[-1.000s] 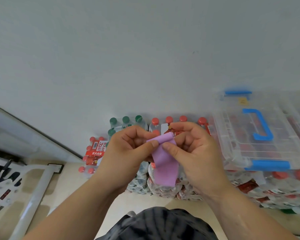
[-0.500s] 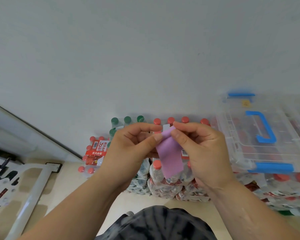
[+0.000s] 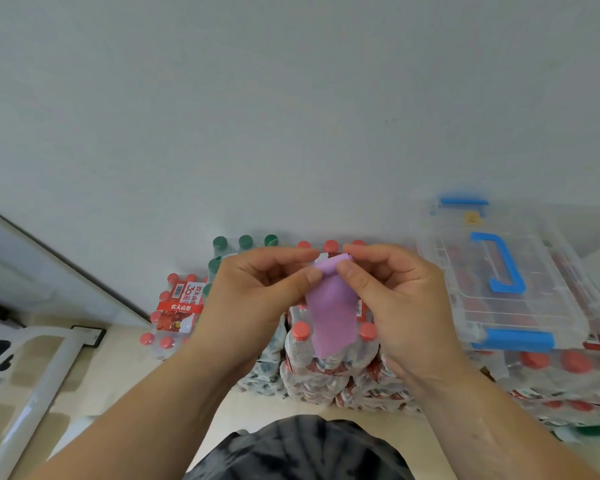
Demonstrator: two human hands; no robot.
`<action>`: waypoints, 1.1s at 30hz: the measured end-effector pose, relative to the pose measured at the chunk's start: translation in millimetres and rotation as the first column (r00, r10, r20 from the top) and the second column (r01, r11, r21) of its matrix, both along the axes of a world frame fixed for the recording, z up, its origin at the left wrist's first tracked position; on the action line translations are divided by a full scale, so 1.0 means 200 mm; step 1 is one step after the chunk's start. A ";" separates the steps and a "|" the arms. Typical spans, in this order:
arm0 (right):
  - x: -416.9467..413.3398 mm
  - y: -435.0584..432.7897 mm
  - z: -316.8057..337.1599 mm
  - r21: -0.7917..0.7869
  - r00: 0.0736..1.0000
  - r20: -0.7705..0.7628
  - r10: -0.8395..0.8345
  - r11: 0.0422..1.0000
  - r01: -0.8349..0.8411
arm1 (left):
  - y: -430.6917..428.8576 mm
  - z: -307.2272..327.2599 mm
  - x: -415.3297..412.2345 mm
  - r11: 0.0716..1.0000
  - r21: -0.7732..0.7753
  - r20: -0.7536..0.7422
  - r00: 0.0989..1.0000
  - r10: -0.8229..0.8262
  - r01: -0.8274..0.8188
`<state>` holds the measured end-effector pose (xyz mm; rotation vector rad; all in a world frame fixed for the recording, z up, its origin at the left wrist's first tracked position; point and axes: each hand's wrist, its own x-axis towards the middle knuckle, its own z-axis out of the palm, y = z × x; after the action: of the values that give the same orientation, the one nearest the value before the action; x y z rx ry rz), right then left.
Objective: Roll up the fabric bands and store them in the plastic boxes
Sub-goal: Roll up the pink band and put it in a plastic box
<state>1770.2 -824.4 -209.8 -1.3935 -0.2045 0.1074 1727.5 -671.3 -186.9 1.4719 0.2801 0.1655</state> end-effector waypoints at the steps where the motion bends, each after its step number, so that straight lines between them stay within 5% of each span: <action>1: 0.00 0.00 0.00 0.009 1.000 0.006 0.001 1.000 -0.001 | 0.00 0.00 0.00 1.000 -0.028 -0.007 1.000 -0.001 0.001; 13: -0.02 -0.07 0.00 -0.158 0.993 0.109 0.048 0.987 -0.031 | -0.03 -0.03 -0.04 1.000 -0.001 -0.014 0.999 -0.029 0.029; 19: -0.01 -0.04 0.01 -0.080 0.998 0.059 -0.020 0.996 0.024 | -0.04 0.01 -0.01 0.991 0.133 0.040 0.999 0.019 -0.024; 27: 0.00 -0.04 -0.01 0.049 0.999 -0.013 -0.042 0.998 0.043 | -0.05 0.00 -0.01 0.999 0.030 -0.007 0.999 -0.036 0.036; 33: -0.01 -0.04 -0.01 0.040 0.995 -0.001 -0.098 0.994 0.098 | -0.03 0.01 0.01 0.992 0.124 0.054 0.998 -0.020 0.013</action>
<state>1767.4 -832.8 -211.4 -1.3616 -0.1375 0.0214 1730.0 -678.1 -184.1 1.5895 0.2153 0.2131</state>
